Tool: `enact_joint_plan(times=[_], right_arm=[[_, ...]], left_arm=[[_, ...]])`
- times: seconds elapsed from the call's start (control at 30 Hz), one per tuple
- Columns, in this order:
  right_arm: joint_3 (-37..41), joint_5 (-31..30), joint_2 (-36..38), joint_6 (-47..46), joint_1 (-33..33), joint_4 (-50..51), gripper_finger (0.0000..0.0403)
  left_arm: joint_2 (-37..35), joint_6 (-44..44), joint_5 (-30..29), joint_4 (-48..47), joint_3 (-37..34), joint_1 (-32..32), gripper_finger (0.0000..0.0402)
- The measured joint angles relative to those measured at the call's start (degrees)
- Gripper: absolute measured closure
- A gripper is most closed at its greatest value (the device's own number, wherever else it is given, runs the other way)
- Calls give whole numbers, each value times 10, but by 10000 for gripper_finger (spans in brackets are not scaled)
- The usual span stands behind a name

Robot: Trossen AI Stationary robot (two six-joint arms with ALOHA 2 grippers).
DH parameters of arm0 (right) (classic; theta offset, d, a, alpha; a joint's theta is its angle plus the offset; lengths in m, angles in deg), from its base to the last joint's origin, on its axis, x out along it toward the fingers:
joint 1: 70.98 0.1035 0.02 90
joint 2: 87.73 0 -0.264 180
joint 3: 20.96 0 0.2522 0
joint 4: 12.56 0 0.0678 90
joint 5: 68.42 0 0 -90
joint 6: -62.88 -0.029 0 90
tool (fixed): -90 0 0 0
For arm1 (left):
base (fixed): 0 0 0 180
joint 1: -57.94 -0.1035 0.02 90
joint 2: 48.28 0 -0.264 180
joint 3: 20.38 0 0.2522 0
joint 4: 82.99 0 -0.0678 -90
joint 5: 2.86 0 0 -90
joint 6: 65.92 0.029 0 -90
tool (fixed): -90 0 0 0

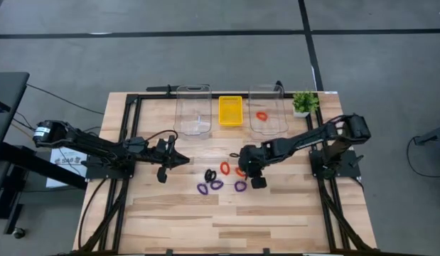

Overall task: Sort spring keychains
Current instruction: Put the right orange spring keychain into the right transparent bin

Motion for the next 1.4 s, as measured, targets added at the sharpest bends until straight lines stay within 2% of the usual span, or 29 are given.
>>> enact_joint_plan(times=[0.37,1.13,1.23,1.4], right_arm=[[-4,-1,-66,0,0,-9,301],[-1,0,-62,-30,-4,-22,302],[-1,0,-62,-30,-2,-22,314],[-1,-4,-62,-30,5,-26,357]], left_arm=[[0,-2,0,-1,0,0,372],[0,-6,0,-2,0,0,372],[0,-7,0,-2,0,0,372],[0,-7,0,-2,0,0,372]])
